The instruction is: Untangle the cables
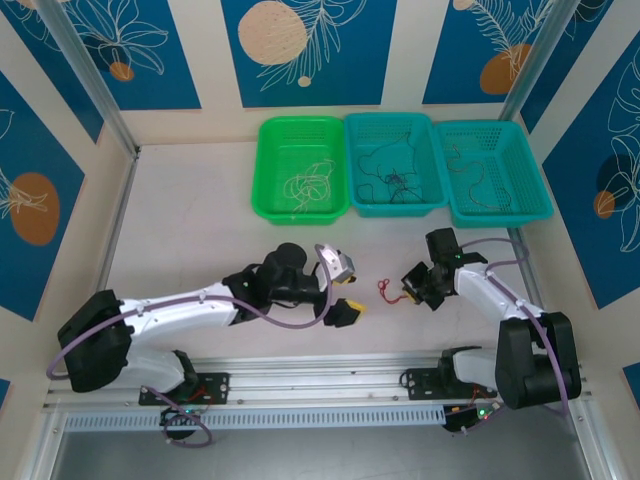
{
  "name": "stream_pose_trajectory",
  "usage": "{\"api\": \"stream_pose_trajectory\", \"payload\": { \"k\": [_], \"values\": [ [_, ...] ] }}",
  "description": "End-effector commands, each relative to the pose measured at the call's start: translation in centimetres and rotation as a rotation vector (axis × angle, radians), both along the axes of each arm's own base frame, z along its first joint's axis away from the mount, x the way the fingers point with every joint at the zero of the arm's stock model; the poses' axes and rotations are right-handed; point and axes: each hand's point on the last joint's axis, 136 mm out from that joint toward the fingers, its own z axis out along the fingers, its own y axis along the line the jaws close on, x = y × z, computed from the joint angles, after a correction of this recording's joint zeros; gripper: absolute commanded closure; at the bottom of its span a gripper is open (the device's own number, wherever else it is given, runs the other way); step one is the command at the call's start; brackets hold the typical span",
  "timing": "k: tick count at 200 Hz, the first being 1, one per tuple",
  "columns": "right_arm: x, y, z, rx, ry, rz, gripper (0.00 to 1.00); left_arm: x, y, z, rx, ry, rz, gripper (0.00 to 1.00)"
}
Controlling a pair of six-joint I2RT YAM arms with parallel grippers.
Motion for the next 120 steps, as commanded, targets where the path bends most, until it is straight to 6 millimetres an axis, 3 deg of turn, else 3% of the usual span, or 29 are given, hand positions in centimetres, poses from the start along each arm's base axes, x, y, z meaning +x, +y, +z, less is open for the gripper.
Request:
{"api": "stream_pose_trajectory", "payload": {
  "k": [1, 46, 73, 97, 120],
  "values": [
    [1.3, 0.8, 2.3, 0.035, -0.078, 0.027, 1.0, -0.5, 0.8, 0.2, -0.003, -0.08, -0.021, 0.13],
    [3.0, 1.2, 6.3, 0.066, -0.206, 0.039, 1.0, -1.4, 1.5, 1.4, -0.043, -0.129, -0.05, 0.12],
    [4.4, 1.2, 9.1, 0.086, -0.289, 0.016, 1.0, -0.7, 1.8, 2.3, -0.059, -0.154, -0.006, 0.12],
    [6.5, -0.3, 12.1, 0.077, -0.392, -0.04, 1.0, 1.3, 2.6, 2.9, -0.06, -0.162, 0.133, 0.12],
    [8.9, -3.0, 15.4, 0.107, -0.503, -0.134, 1.0, 1.8, 3.6, 3.8, -0.093, -0.19, 0.191, 0.12]
  ]
}}
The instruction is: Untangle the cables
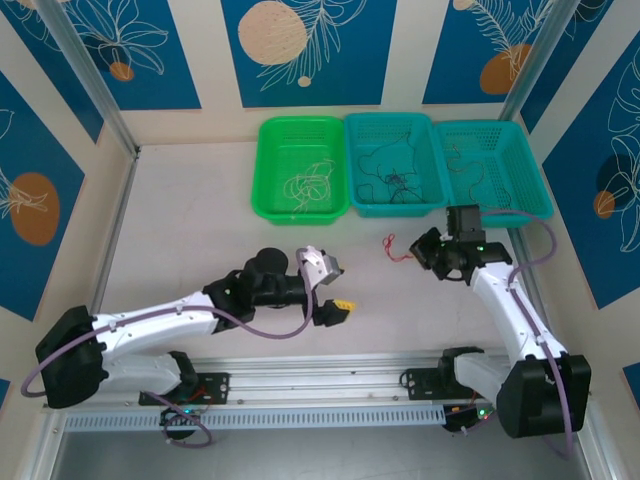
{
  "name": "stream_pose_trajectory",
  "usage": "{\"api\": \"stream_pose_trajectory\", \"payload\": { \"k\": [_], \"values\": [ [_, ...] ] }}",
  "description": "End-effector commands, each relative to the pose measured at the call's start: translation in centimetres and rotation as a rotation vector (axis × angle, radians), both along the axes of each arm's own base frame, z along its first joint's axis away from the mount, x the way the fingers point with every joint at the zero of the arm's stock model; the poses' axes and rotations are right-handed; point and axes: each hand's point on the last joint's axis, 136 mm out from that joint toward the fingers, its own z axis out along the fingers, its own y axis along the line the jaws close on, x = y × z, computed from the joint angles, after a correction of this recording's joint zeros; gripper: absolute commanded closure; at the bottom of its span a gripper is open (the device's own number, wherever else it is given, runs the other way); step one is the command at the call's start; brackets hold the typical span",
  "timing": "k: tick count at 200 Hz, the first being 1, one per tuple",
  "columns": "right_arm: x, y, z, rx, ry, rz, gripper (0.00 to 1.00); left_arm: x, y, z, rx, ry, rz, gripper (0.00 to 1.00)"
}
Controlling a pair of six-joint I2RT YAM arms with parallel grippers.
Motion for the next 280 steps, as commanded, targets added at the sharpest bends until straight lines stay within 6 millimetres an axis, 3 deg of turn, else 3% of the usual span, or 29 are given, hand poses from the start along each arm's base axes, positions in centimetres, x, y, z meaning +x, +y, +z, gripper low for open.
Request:
{"api": "stream_pose_trajectory", "payload": {
  "k": [1, 23, 58, 89, 121, 140, 159, 190, 217, 239, 280],
  "values": [
    [2.4, -1.9, 4.3, 0.056, -0.139, -0.064, 1.0, 1.1, 1.1, 1.7, -0.056, -0.052, 0.096, 0.12],
    [4.9, -5.8, 6.8, 0.083, -0.222, -0.177, 1.0, 1.3, 2.0, 2.1, -0.07, -0.073, 0.132, 0.12],
    [9.3, -13.4, 7.9, 0.059, -0.29, -0.405, 1.0, 1.6, 2.6, 1.5, -0.053, -0.088, 0.159, 0.12],
    [13.9, -17.9, 6.2, 0.034, -0.23, -0.486, 1.0, 1.6, 3.0, 1.2, -0.038, -0.096, 0.169, 0.11],
    [18.0, -19.8, 2.6, 0.082, -0.1, -0.493, 1.0, 2.4, 3.9, 1.2, -0.028, -0.125, 0.227, 0.12],
    [19.1, -20.7, 0.9, 0.06, -0.011, -0.476, 0.81, 3.7, 5.1, 0.5, 0.02, -0.115, 0.327, 0.12],
    [19.8, -20.5, 1.1, 0.049, -0.006, -0.396, 0.67, 5.5, 7.3, -0.3, 0.092, -0.108, 0.474, 0.12],
    [18.6, -18.7, 2.8, 0.05, -0.079, -0.296, 0.66, 7.2, 11.2, -1.0, 0.104, -0.093, 0.636, 0.11],
    [15.4, -16.4, 4.5, 0.009, -0.178, -0.239, 0.66, 8.3, 14.4, -0.9, 0.092, -0.077, 0.725, 0.11],
    [11.9, -13.5, 5.8, -0.082, -0.276, -0.164, 0.66, 9.7, 17.3, -0.8, 0.098, -0.092, 0.82, 0.12],
    [5.5, -8.0, 6.2, -0.399, -0.444, -0.004, 0.66, 13.1, 22.8, -1.3, 0.163, -0.175, 1.043, 0.12]
  ]
}}
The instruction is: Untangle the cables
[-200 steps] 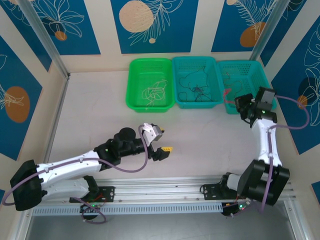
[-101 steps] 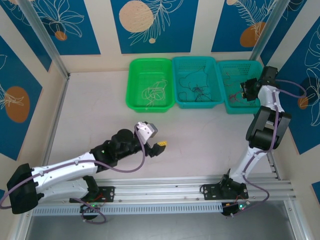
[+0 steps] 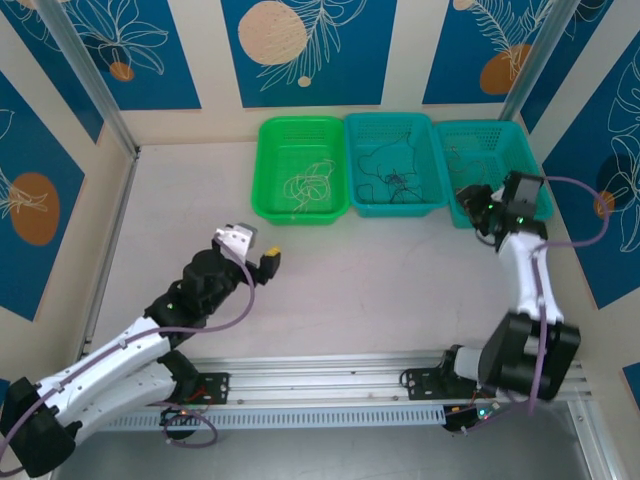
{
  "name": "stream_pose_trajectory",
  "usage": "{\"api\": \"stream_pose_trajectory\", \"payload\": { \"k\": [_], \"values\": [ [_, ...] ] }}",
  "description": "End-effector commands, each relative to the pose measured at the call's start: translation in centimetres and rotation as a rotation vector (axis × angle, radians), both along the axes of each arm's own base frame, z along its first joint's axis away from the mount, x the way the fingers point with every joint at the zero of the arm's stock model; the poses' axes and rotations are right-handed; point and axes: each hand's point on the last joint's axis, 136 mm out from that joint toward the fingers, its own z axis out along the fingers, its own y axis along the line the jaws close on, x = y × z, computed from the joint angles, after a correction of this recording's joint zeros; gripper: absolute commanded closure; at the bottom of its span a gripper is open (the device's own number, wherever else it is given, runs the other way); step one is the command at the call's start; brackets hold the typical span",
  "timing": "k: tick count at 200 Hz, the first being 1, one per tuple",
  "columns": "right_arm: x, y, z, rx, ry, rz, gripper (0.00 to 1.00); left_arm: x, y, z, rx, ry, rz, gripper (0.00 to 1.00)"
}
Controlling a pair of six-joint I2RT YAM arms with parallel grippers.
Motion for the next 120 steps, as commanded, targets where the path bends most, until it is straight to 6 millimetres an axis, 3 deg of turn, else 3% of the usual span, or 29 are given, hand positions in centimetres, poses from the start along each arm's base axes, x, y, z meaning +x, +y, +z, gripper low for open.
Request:
{"api": "stream_pose_trajectory", "payload": {
  "k": [1, 15, 46, 80, 103, 120],
  "values": [
    [-2.8, 2.0, 0.0, -0.267, -0.105, 0.075, 0.66, 1.8, 3.6, -1.1, 0.082, -0.033, 0.156, 0.12],
    [-4.2, 3.3, -0.7, -0.371, -0.148, 0.106, 0.53, 2.7, 5.7, -1.1, 0.111, -0.056, 0.253, 0.12],
    [-4.9, 4.4, -3.3, -0.478, -0.185, 0.132, 0.5, 4.2, 11.0, -1.2, 0.108, -0.089, 0.468, 0.12],
    [-2.7, 4.7, -4.8, -0.63, -0.342, 0.081, 0.47, 5.2, 14.6, -3.2, 0.143, -0.095, 0.585, 0.12],
    [-0.5, 4.5, -5.0, -0.717, -0.284, 0.11, 0.42, 6.1, 15.5, -5.6, 0.197, -0.042, 0.607, 0.12],
    [1.2, 4.5, -7.0, -0.775, -0.209, 0.149, 0.38, 6.9, 15.5, -7.1, 0.206, -0.019, 0.603, 0.12]
  ]
}}
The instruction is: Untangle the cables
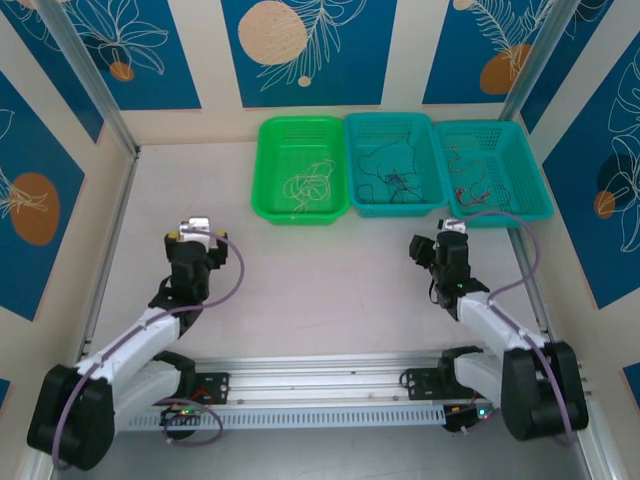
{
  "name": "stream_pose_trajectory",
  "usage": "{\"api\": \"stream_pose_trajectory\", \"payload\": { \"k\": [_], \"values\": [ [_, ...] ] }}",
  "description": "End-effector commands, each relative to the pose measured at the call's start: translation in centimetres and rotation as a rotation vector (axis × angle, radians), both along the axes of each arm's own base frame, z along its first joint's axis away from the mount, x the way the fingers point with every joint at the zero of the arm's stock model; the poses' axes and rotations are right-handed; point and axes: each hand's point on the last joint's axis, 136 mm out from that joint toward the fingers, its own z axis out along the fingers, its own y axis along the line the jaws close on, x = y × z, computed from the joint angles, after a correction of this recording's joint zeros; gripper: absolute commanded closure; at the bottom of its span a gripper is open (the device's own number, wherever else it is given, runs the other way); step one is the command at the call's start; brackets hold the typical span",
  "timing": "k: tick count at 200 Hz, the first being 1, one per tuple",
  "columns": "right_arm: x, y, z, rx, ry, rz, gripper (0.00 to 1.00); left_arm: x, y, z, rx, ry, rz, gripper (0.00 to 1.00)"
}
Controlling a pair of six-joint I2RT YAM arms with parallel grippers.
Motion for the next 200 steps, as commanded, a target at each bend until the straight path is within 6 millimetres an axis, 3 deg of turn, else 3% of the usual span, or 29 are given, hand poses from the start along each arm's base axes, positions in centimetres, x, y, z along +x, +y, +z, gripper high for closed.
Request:
{"api": "stream_pose_trajectory", "payload": {
  "k": [1, 29, 50, 80, 83, 85, 88, 95, 104, 200],
  "values": [
    [4.3, -0.9, 3.7, -0.147, -0.132, -0.022, 0.38, 1.3, 0.7, -0.7, 0.014, -0.027, 0.025, 0.12],
    [6.4, 0.4, 0.7, -0.226, -0.086, 0.081, 0.31, 3.1, 0.6, -3.3, 0.016, 0.031, -0.002, 0.1],
    [7.6, 1.9, 0.4, -0.258, -0.11, 0.192, 0.24, 4.7, 0.3, -4.6, 0.002, 0.074, -0.042, 0.09],
    [7.5, 0.8, -0.4, -0.169, -0.109, 0.186, 0.18, 6.4, 0.2, -5.2, -0.021, 0.053, -0.091, 0.09],
    [7.4, 0.7, -0.5, -0.153, -0.113, 0.19, 0.14, 6.5, 0.4, -5.6, -0.033, 0.05, -0.092, 0.08],
    [7.3, 0.7, -0.4, -0.144, -0.117, 0.194, 0.03, 6.6, 0.4, -5.9, -0.042, 0.049, -0.093, 0.08],
    [7.1, 0.6, -0.5, -0.131, -0.122, 0.196, 0.0, 6.8, 0.6, -6.1, -0.058, 0.041, -0.095, 0.07],
    [7.0, 0.4, -0.5, -0.105, -0.14, 0.203, 0.0, 6.7, 1.0, -7.1, -0.108, 0.05, -0.109, 0.06],
    [6.6, 0.8, -0.7, -0.086, -0.16, 0.238, 0.0, 6.5, 1.4, -7.0, -0.129, 0.023, -0.113, 0.0],
    [6.4, 1.2, -0.9, -0.078, -0.184, 0.274, 0.0, 6.6, 1.2, -7.1, -0.124, 0.04, -0.122, 0.0]
  ]
}}
